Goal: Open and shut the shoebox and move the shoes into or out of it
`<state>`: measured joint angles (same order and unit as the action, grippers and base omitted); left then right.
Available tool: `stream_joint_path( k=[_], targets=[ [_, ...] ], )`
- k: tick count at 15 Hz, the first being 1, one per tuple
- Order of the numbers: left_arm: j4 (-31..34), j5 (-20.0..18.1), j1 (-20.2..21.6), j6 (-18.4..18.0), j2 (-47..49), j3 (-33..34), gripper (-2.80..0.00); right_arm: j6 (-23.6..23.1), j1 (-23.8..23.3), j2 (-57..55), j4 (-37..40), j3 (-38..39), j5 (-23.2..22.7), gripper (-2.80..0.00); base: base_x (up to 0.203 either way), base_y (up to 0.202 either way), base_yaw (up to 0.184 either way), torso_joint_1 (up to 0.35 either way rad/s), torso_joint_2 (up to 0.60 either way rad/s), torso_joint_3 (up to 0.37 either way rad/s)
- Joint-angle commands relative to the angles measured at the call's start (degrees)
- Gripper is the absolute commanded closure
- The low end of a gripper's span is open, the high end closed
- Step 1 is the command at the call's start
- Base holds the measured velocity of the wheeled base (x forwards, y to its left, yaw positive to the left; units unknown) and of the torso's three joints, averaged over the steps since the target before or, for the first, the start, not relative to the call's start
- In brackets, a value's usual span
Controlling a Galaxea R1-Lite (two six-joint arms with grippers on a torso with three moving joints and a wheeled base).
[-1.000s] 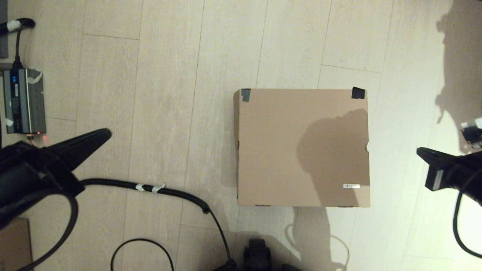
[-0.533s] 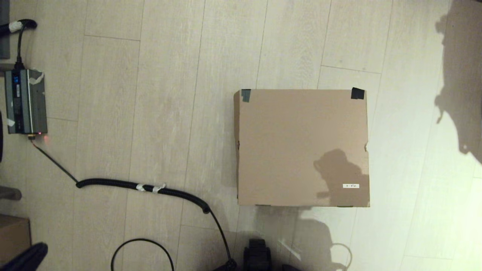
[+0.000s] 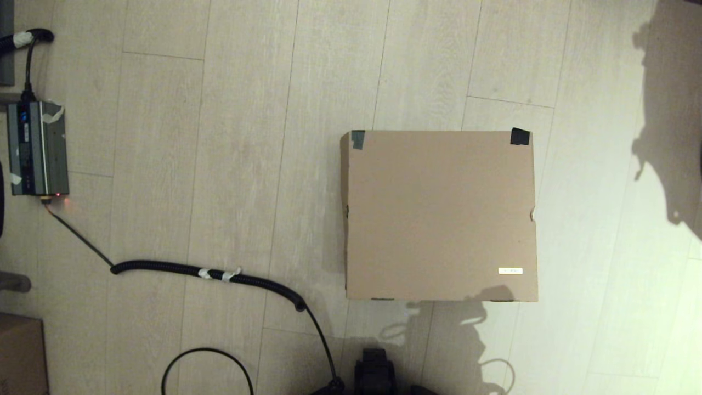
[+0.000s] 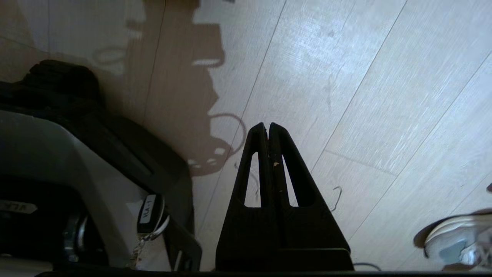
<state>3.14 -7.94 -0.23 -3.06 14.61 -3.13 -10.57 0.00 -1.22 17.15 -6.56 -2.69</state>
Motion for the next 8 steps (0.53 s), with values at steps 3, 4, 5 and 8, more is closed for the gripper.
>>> stream_joint_path(
  k=[3, 4, 5, 8],
  targets=[
    [-0.58, 1.04, -0.48, -1.92, -12.69, 0.33, 0.0, -0.83, 0.08, 1.22, -18.41, 5.88, -0.59, 0.0, 0.0, 0.0, 0.0, 0.0, 0.0, 0.0],
    [-2.36, 3.46, -0.24, -3.21, -14.92, 1.33, 0.0, -0.11, 0.09, 1.22, -18.22, 6.59, -0.55, 0.0, 0.0, 0.0, 0.0, 0.0, 0.0, 0.0],
    [-4.91, 5.61, 0.01, -4.65, -15.15, 2.49, 0.0, 0.76, 0.09, 1.22, -17.18, 6.57, -0.34, 0.0, 0.0, 0.0, 0.0, 0.0, 0.0, 0.0],
    [-2.91, 7.0, 0.18, -1.75, -14.61, 3.09, 0.0, 5.73, 0.09, 1.22, -16.61, 6.56, 1.05, 0.0, 0.0, 0.0, 0.0, 0.0, 0.0, 0.0]
  ],
)
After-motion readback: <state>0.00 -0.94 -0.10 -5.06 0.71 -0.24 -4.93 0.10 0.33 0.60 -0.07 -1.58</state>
